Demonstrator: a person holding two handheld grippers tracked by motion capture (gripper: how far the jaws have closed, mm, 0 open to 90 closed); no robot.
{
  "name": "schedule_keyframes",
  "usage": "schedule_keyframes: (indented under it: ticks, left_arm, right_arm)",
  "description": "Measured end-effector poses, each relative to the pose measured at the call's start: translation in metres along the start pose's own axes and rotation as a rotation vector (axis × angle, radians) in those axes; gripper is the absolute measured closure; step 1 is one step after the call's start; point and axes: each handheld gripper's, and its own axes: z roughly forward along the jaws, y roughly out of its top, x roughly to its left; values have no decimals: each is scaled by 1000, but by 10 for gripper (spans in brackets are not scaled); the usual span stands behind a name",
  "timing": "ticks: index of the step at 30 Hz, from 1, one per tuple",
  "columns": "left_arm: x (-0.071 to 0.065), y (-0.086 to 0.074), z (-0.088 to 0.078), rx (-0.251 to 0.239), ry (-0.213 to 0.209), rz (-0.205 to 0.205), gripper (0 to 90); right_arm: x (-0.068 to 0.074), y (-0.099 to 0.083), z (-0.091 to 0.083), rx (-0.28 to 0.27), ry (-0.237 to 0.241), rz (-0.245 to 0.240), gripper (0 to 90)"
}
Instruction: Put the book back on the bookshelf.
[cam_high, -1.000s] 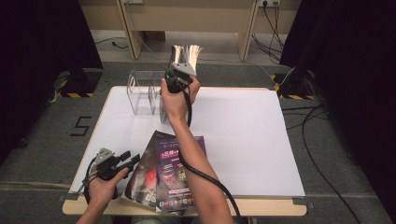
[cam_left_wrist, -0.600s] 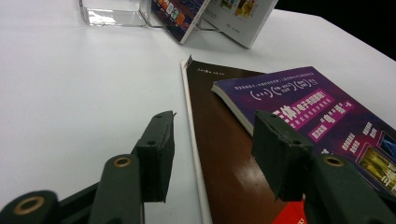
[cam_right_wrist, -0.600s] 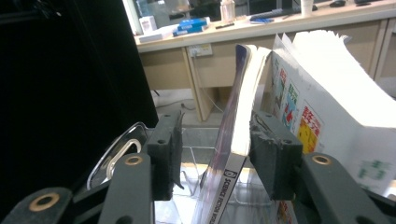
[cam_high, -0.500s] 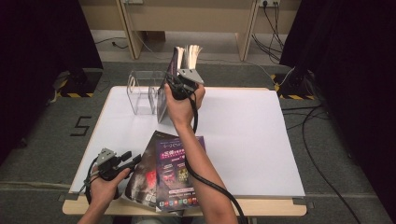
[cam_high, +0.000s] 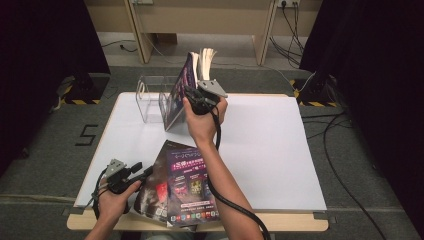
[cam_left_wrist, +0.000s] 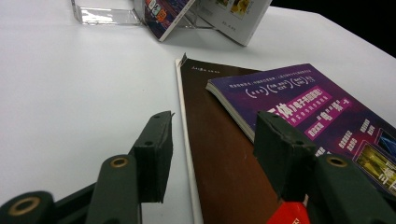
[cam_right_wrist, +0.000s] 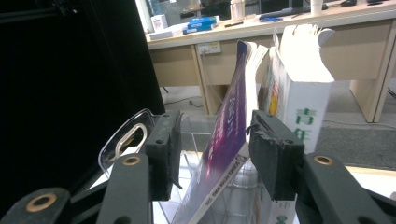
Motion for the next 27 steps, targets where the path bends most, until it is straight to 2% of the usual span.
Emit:
schedule_keyframes:
  ticks: [4, 9, 24, 27]
  left_arm:
    - [-1, 0, 0, -1, -6, 3, 464]
    - [-3, 1, 1, -4, -9, 3, 461]
    - [-10, 6, -2, -17, -27, 13, 442]
    - [-12, 6, -1, -16, -33, 16, 437]
  right_arm:
    - [-4, -2, -7, 13, 27, 2, 541]
    - [-12, -5, -16, 31, 31, -21, 541]
    - [-32, -19, -44, 104, 69, -3, 541]
    - [-33, -23, -48, 119, 91, -6, 541]
